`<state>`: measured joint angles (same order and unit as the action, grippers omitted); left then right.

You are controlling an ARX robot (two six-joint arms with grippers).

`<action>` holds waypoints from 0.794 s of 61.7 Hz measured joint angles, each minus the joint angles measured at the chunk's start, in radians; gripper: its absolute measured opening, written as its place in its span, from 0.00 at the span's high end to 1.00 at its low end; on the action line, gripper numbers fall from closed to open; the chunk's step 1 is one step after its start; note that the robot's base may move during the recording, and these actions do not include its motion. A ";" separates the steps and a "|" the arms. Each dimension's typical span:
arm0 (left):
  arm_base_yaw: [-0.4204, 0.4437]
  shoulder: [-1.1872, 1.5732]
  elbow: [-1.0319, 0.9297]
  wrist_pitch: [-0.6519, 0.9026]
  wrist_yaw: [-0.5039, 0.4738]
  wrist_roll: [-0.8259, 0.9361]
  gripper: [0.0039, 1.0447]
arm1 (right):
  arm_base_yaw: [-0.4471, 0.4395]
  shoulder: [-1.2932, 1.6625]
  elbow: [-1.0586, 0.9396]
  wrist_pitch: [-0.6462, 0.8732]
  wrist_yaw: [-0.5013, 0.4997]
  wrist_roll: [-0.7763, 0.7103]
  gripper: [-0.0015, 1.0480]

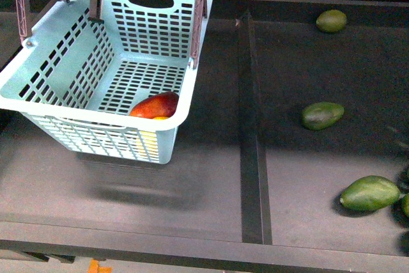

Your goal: Pick lemon and mango into basket

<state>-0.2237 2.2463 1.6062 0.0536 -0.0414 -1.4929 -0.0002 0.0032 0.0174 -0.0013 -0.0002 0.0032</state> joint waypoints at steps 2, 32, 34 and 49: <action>0.003 0.001 0.002 -0.005 0.014 0.015 0.84 | 0.000 0.000 0.000 0.000 0.000 0.000 0.08; 0.097 -0.331 -0.282 -0.002 -0.013 0.143 0.07 | 0.000 0.000 0.000 0.000 0.000 0.000 0.08; 0.101 -0.385 -0.322 -0.037 -0.043 0.173 0.06 | 0.000 0.000 0.000 0.000 0.000 0.000 0.08; 0.100 -0.589 -0.435 -0.263 -0.200 0.362 0.06 | 0.000 0.000 0.000 0.000 0.000 0.000 0.08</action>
<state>-0.1234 1.6569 1.1717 -0.2092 -0.2417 -1.1309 -0.0002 0.0032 0.0174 -0.0013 -0.0006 0.0029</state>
